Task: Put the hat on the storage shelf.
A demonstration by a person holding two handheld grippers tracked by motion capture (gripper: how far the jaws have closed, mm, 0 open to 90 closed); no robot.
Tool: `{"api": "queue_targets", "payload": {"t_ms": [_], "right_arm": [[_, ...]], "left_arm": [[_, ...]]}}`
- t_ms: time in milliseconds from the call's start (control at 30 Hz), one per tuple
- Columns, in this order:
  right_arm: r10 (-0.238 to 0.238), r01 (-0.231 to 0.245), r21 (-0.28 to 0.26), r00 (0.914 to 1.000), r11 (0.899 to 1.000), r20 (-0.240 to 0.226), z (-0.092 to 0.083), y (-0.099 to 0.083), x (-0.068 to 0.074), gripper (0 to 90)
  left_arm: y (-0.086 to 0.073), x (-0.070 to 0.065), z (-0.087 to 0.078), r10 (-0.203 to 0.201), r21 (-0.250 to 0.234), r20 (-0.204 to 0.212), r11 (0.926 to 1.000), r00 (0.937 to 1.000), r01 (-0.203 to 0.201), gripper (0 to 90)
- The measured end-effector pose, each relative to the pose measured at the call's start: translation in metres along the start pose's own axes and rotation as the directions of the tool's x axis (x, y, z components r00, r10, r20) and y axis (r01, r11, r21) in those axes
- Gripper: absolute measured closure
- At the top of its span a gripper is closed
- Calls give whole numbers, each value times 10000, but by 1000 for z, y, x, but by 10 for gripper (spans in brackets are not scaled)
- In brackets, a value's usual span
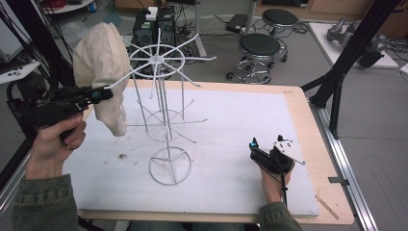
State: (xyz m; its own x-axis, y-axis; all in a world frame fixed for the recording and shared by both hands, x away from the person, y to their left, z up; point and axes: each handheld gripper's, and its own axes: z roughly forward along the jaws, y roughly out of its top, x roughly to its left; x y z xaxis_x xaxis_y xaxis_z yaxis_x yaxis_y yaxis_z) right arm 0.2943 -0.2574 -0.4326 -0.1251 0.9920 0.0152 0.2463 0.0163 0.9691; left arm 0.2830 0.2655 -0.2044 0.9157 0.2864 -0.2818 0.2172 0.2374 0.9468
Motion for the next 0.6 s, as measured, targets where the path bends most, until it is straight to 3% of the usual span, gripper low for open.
{"api": "queue_targets", "payload": {"t_ms": [67,333,400,433,600], "right_arm": [[9,-9,-17,10000,10000,18,0,0,0,91],[-14,14,-28,10000,10000,5,0,0,0,91],[30,-30,-11,10000,10000,-2,0,0,0,91],[12,-12,-16,10000,10000,1,0,0,0,91],[30,-30,-8,10000,10000,-3,0,0,0,91]], "left_arm": [[-2,2,-1,-107,-71,57,9999,9999,107,782],[-1,0,-4,95,-22,-90,10000,9999,-95,711],[-1,0,-4,123,-81,-132,9999,9998,-124,686],[-1,0,-5,139,-86,-152,9999,9998,-140,629],[-1,0,-5,208,-122,-160,9997,9997,-210,585]]}}
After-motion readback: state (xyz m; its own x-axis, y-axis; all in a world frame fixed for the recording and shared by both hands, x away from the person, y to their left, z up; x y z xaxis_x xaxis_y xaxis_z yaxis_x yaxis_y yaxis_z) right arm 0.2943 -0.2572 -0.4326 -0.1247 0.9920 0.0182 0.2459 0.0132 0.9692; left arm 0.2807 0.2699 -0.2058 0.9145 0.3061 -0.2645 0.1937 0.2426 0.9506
